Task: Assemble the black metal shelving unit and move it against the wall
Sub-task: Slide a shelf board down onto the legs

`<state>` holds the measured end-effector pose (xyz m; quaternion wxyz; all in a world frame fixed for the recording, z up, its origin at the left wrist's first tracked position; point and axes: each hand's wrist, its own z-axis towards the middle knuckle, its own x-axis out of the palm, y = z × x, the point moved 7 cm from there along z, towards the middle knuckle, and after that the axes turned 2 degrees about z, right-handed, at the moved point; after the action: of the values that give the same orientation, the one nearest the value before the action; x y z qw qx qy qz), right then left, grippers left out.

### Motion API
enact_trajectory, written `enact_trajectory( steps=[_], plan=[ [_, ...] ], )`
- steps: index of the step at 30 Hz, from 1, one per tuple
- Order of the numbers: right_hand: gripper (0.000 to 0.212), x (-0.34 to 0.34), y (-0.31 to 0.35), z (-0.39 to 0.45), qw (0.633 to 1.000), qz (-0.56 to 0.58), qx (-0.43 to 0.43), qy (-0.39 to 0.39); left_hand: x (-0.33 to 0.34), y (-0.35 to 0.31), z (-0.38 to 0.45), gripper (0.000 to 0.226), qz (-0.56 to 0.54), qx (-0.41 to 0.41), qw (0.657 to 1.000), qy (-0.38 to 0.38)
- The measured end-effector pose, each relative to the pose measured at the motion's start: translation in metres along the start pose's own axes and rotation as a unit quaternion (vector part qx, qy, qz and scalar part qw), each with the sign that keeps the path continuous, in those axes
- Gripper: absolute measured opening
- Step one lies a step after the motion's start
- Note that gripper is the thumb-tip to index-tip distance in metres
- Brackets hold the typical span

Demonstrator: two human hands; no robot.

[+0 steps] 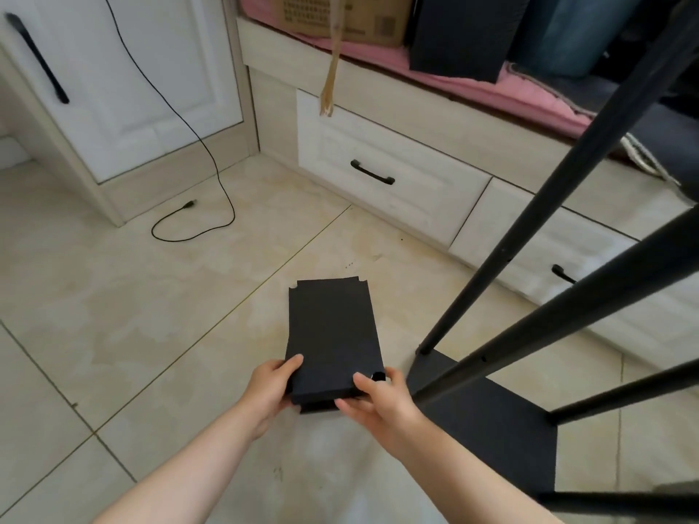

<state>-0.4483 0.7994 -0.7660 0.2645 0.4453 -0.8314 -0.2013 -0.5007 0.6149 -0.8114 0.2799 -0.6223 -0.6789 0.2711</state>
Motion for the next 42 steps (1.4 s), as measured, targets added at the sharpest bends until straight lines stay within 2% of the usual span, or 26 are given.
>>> enact_trajectory(
  steps=[4,7,11,14,17,19,24,33,37,42],
  plan=[
    [0.043,0.013,0.029,-0.04,0.997,-0.055,-0.023,0.046,-0.013,-0.021,-0.023,0.03,-0.042,0.004,0.999,-0.01],
    [0.043,0.027,0.056,-0.079,0.984,-0.135,-0.078,0.087,-0.026,-0.05,-0.045,0.03,-0.079,0.037,0.996,0.006],
    [0.043,0.041,0.098,-0.143,0.932,-0.286,-0.19,0.112,-0.046,-0.1,-0.084,0.024,-0.143,0.089,0.986,0.013],
    [0.039,0.044,0.125,-0.193,0.893,-0.343,-0.264,0.122,-0.064,-0.135,-0.116,0.024,-0.185,0.138,0.973,0.021],
    [0.039,0.037,0.147,-0.243,0.849,-0.407,-0.32,0.106,-0.075,-0.161,-0.152,0.039,-0.195,0.188,0.961,0.047],
    [0.04,0.027,0.158,-0.271,0.833,-0.424,-0.341,0.104,-0.075,-0.174,-0.178,0.047,-0.175,0.224,0.956,0.076],
    [0.042,-0.01,0.179,-0.34,0.807,-0.429,-0.4,0.07,-0.058,-0.198,-0.238,0.043,-0.104,0.298,0.941,0.118],
    [0.045,-0.082,0.224,-0.439,0.829,-0.279,-0.484,-0.007,-0.003,-0.23,-0.316,0.023,0.0,0.384,0.915,0.122],
    [0.047,-0.116,0.25,-0.464,0.849,-0.187,-0.49,-0.062,0.031,-0.244,-0.347,0.041,0.02,0.395,0.905,0.154],
    [0.025,-0.136,0.283,-0.488,0.85,-0.106,-0.513,-0.059,0.069,-0.273,-0.38,0.047,0.039,0.423,0.883,0.199]
  ],
)
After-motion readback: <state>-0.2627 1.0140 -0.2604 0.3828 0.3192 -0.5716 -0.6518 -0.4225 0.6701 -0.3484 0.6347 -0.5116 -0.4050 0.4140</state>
